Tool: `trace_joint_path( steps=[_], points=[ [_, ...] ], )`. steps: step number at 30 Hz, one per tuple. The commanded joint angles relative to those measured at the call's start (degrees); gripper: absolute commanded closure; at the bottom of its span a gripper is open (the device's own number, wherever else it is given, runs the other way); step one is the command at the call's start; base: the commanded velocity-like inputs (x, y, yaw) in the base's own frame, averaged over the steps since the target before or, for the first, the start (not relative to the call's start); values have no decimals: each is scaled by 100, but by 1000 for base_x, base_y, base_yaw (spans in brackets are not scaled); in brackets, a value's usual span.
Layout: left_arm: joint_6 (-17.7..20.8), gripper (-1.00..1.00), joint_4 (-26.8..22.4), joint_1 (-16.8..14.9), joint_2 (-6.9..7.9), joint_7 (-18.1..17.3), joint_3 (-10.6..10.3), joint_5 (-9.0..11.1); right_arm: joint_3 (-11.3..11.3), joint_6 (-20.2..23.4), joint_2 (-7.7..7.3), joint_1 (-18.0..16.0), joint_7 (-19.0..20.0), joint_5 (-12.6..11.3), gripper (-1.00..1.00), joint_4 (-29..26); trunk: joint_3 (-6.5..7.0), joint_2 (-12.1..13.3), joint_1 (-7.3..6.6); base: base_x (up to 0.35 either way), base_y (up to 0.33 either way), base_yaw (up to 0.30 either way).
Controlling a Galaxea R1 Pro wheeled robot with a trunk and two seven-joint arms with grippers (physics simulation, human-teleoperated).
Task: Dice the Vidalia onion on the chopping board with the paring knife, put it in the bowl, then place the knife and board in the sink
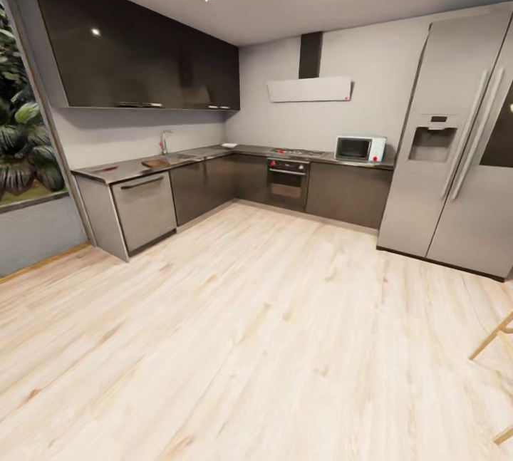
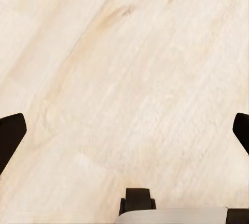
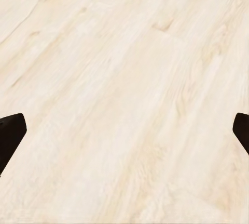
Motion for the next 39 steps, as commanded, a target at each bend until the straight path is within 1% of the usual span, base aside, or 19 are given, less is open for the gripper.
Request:
trace_joint_path(
  steps=[1, 39],
  points=[
    [-10, -100, -3, 1, 0, -2, 5, 1, 1, -13, 1, -1, -4, 1, -100, -1, -4, -2, 3, 319, 0, 0],
    [-10, -100, -1, 2, 0, 6, 5, 1, -2, -13, 1, -1, -4, -1, -100, -1, -4, -2, 3, 319, 0, 0]
  ],
)
